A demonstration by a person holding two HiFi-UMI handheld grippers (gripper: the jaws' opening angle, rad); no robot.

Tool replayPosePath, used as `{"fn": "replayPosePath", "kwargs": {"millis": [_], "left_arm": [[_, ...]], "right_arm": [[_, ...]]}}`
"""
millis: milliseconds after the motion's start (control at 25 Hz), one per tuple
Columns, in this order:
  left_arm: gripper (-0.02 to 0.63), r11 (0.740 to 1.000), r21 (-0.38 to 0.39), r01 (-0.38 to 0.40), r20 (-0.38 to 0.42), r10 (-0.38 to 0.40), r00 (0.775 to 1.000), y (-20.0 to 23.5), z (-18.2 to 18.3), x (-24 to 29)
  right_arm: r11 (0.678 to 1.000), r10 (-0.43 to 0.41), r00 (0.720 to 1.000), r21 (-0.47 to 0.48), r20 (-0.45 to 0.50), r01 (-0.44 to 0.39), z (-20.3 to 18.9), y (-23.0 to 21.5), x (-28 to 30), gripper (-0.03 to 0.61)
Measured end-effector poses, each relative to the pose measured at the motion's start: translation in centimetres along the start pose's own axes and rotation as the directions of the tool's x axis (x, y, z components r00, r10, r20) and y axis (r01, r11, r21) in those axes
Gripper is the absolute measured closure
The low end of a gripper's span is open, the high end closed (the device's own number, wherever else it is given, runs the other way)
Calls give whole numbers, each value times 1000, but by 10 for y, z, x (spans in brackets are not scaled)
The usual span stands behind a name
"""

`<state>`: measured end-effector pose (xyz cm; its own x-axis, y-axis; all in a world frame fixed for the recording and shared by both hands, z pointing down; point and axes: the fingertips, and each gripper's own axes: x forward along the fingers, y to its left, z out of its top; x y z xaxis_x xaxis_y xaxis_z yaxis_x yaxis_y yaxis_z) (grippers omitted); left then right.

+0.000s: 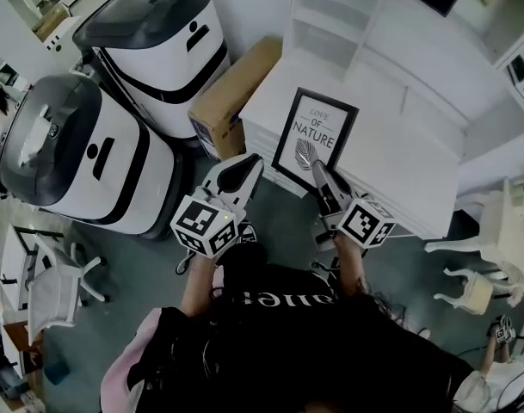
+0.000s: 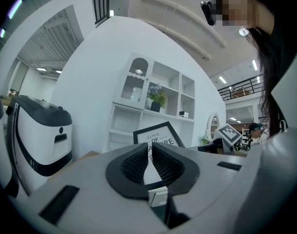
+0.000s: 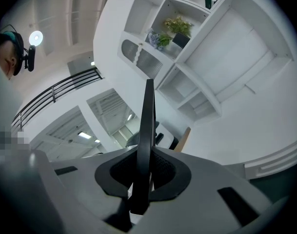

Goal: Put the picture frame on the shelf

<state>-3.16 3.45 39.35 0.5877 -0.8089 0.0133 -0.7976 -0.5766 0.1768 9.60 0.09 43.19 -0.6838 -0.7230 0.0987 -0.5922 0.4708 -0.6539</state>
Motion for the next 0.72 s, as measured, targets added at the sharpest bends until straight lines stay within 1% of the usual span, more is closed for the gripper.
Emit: {"fn": "replayPosePath", "kwargs": {"millis": [200,360,560,720], "left_arm": [[594,999,2,50,-6,-50,999,55,8,2],[594,997,-25,67,-15,-68,998,86,7,4],[594,994,-55,90,-18,-91,996,112,0,14],[594,991,-70,111,-21,-113,993,119,-1,23]], "right_arm": [[999,-38,999,15,34,37,2,8,56,506],[998,-60,998,31,24,60,-5,13,82,506],[995,-95,995,15,12,94,-7,9,104,506],[993,-118,993,7,18,118,-1,3,112,506]]}}
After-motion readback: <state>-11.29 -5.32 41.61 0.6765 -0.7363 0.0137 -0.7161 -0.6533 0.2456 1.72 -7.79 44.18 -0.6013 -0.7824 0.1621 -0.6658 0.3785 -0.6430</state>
